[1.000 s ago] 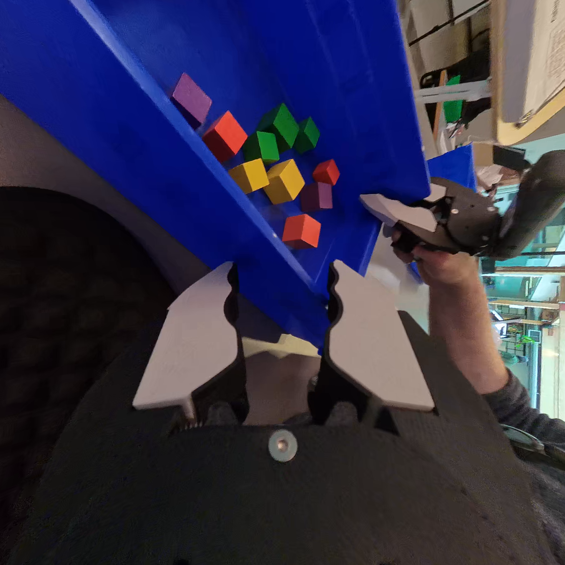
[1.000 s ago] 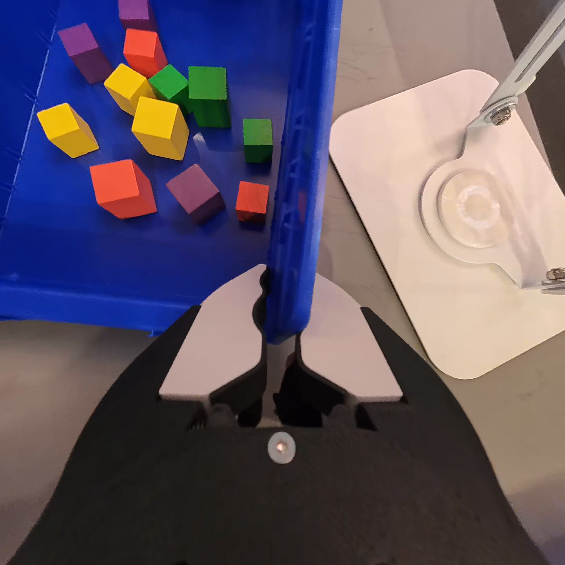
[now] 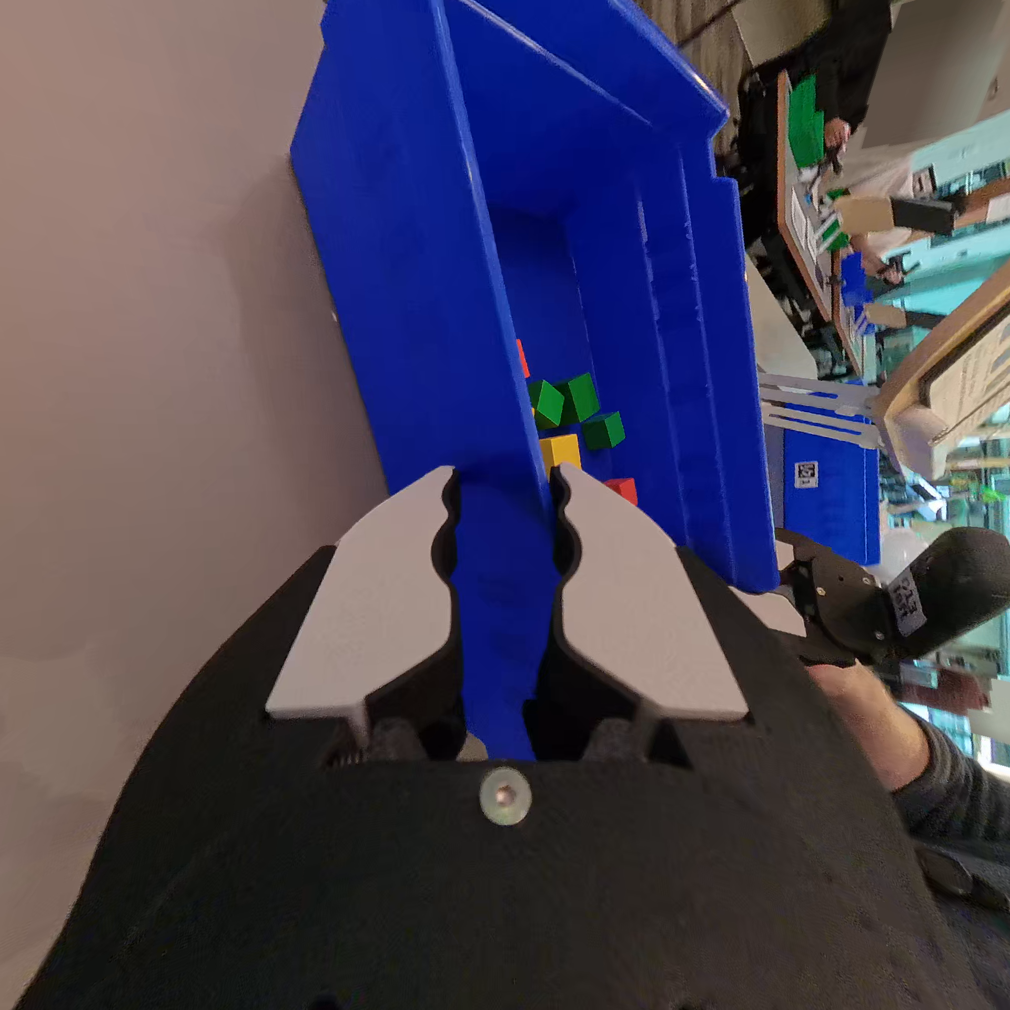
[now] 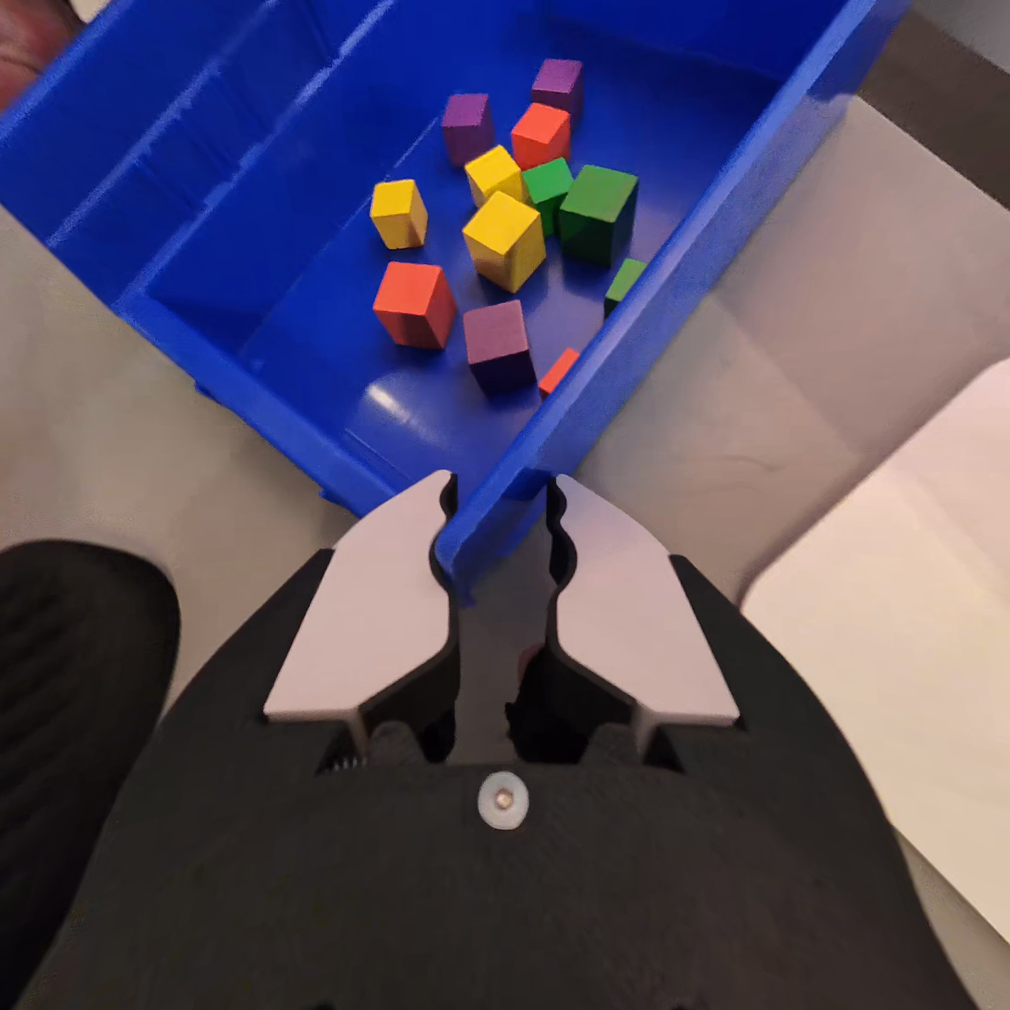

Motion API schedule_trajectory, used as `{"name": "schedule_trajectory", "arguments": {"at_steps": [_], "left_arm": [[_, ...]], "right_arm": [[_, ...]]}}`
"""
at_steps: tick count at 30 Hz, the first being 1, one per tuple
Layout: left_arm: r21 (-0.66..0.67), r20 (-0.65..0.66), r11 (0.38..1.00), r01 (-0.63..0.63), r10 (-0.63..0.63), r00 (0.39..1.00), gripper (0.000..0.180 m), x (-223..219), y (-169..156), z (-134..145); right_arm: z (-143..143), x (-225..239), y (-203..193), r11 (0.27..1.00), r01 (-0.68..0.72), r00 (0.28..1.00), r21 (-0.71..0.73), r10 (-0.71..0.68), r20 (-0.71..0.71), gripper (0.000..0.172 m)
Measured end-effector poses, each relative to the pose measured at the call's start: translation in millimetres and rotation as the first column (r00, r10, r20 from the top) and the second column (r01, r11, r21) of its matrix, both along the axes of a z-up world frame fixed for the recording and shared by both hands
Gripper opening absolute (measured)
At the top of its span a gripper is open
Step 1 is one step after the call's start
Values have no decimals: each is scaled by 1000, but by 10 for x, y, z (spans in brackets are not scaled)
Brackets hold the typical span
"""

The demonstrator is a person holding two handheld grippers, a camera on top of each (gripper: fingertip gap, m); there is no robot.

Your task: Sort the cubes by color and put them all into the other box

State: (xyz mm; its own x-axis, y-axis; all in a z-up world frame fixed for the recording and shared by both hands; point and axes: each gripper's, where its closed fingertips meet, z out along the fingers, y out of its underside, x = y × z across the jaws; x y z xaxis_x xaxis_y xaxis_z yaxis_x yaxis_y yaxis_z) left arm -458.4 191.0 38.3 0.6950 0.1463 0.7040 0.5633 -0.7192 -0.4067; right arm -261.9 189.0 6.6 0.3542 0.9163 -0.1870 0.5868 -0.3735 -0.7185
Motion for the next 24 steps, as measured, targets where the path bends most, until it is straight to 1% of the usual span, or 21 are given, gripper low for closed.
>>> {"name": "schedule_trajectory", "arguments": {"at_steps": [5,10,13,16,21,22,23,24], "left_arm": [[-8,24,990,139,-139,990,31,-295,315,-1],[-25,-9,967,253,-253,967,30,-515,604,-2],[-39,-26,952,303,-304,952,28,-625,721,-2],[-53,-42,945,324,-326,944,27,-717,808,-3],[-33,-53,936,350,-351,935,26,-788,894,5],[-27,-56,935,354,-355,933,26,-798,887,18],[-3,-62,940,342,-341,938,25,-815,894,66],[43,-73,948,315,-312,947,25,-840,910,158]], "right_arm": [[17,-332,-6,995,91,994,-49,-94,-56,37],[28,-610,57,982,175,979,-75,-181,-91,40],[34,-754,74,977,192,974,-91,-201,-103,43],[33,-857,130,975,203,972,-91,-212,-104,43],[34,-929,190,969,224,966,-107,-235,-107,44],[51,-930,180,969,211,967,-128,-226,-115,49],[77,-918,165,969,195,969,-154,-214,-123,61],[103,-877,185,966,202,966,-160,-223,-127,64]]}}
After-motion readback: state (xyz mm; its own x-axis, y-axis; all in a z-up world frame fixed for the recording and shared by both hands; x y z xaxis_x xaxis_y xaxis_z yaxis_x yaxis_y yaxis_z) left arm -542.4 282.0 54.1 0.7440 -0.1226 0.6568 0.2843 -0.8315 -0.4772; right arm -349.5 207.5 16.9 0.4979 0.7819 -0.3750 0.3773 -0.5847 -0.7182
